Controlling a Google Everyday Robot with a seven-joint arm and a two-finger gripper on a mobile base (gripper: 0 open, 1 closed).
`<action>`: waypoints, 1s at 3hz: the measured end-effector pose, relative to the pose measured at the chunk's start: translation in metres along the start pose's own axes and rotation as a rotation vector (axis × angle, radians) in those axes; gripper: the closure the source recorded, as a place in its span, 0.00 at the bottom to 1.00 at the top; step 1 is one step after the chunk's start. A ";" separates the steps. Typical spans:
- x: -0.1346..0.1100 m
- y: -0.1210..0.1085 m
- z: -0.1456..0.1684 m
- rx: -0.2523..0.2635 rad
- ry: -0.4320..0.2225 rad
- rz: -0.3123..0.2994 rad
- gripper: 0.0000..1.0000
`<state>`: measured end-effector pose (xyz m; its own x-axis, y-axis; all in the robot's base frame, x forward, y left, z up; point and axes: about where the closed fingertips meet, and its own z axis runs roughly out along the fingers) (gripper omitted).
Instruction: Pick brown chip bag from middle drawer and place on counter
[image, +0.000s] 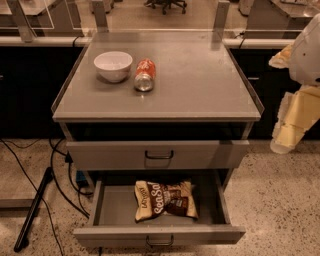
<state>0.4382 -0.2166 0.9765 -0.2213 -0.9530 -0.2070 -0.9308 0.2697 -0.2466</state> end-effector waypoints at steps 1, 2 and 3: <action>0.000 0.000 0.000 0.000 0.000 0.000 0.00; 0.000 0.000 0.000 0.000 0.000 0.000 0.15; 0.000 0.009 0.019 -0.011 -0.020 0.017 0.40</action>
Offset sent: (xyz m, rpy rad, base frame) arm 0.0000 0.0000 0.0000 0.0000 0.0000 0.0000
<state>0.4352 -0.2114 0.9567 -0.2313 -0.9452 -0.2302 -0.9301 0.2842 -0.2325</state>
